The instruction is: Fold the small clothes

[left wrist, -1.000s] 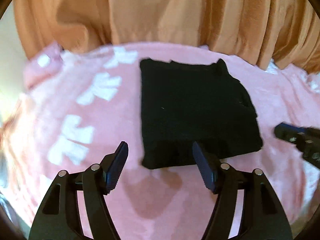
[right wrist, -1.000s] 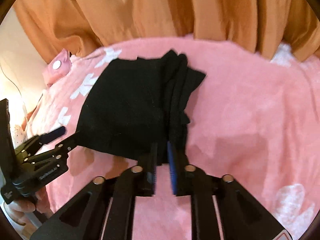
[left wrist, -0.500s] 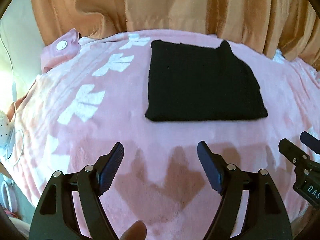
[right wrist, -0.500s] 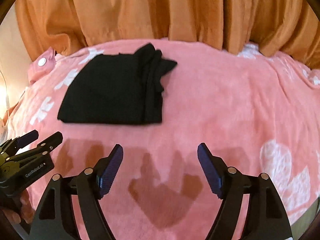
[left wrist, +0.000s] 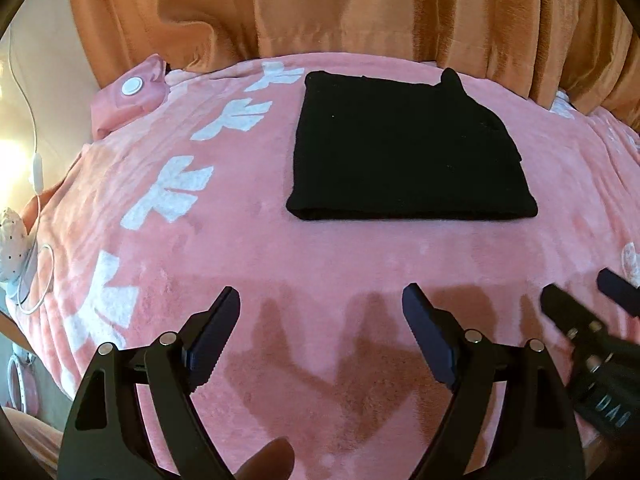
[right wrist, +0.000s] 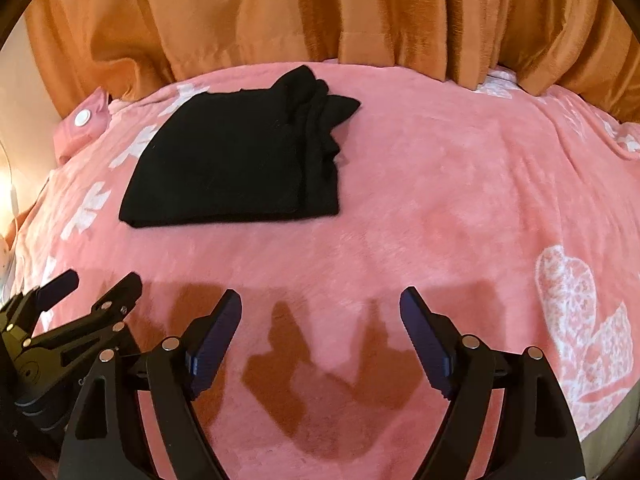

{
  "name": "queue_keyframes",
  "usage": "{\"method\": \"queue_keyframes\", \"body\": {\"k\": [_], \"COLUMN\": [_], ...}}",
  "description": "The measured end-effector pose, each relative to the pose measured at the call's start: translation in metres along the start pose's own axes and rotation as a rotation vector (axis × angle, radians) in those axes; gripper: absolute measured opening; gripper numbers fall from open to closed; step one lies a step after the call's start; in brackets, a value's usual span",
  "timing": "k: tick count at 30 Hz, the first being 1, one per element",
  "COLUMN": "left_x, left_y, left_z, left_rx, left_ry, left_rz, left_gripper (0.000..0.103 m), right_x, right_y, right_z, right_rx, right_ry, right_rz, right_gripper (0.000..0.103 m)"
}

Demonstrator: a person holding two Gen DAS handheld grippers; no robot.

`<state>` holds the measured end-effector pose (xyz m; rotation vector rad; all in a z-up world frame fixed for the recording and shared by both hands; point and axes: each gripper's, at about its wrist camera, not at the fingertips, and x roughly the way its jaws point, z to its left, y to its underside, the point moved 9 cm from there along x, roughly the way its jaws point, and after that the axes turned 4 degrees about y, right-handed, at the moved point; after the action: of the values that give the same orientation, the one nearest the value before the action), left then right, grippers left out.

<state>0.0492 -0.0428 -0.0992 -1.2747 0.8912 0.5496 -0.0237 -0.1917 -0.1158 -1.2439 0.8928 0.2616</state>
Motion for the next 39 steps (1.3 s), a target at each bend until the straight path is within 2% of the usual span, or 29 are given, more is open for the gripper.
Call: {"method": "queue_keyframes", "body": {"k": [14,18,39], "left_x": [0.003,0.005,0.013], "left_y": [0.002,0.005,0.011], "left_z": [0.003,0.002,0.001], "left_rx": [-0.027,-0.029,-0.032], "left_ry": [-0.022,-0.015,-0.006], "left_rz": [0.021,0.037,0.071], "left_gripper": [0.079,0.077,0.076], "right_x": [0.004,0.006,0.011], "right_y": [0.005,0.007,0.009], "right_z": [0.008,0.007,0.008], "right_rx": [0.001,-0.003,-0.016], "right_ry": [0.0,0.005,0.037], "right_rz": [0.024,0.03,0.038], "right_gripper": [0.079,0.079,0.079]}}
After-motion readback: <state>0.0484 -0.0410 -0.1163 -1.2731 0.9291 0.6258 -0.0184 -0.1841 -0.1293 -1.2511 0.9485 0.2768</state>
